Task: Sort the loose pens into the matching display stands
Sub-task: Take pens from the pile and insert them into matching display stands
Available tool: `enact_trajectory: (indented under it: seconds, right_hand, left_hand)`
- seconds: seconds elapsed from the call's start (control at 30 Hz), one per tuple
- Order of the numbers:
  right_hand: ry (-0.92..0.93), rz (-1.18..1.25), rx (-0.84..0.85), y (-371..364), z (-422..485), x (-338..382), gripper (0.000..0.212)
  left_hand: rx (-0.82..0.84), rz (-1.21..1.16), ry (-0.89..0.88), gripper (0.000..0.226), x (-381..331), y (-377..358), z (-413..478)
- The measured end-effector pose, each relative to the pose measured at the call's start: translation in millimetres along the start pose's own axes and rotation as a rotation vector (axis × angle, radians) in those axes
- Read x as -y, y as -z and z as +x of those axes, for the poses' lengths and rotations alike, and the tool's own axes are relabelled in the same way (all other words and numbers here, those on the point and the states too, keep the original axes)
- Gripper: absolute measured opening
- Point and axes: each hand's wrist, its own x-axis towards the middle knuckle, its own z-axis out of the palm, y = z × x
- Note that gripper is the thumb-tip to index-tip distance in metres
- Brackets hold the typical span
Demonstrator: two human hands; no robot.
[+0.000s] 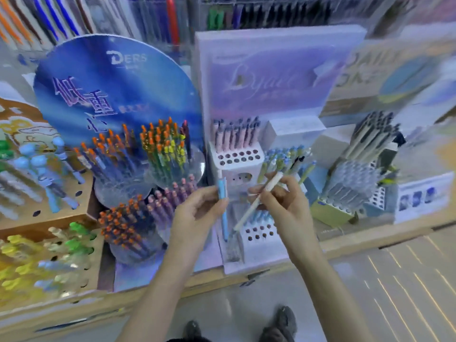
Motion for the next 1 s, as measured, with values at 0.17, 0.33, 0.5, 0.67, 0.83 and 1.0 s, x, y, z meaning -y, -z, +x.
enact_trajectory:
  seconds: [0.17, 0.33, 0.5, 0.67, 0.83, 1.0]
  right_hand:
    - [-0.024, -0.082, -0.036, 87, 18, -7, 0.012]
    - [-0.071, -0.165, 0.025, 131, 28, -34, 0.011]
    - [-0.04, -0.329, 0.034, 159, 28, -52, 0.007]
    - [-0.063, -0.35, -0.003, 174, 35, -59, 0.02]
    - [-0.066, -0.33, -0.01, 179, 36, -59, 0.023]
    - [-0.047, -0.31, -0.002, 188, 39, -56, 0.01]
  left_hand:
    - [-0.109, 0.063, 0.038, 0.024, 24, -72, -9]
    - [-0.309, 0.173, 0.086, 0.021, 52, -113, -23]
    - [-0.457, 0.188, 0.151, 0.022, 70, -146, -25]
    - [-0.431, 0.275, 0.192, 0.018, 85, -180, -16]
    - [-0.417, 0.398, 0.177, 0.014, 95, -184, -6]
    - [-0.447, 0.519, 0.132, 0.018, 90, -187, -5]
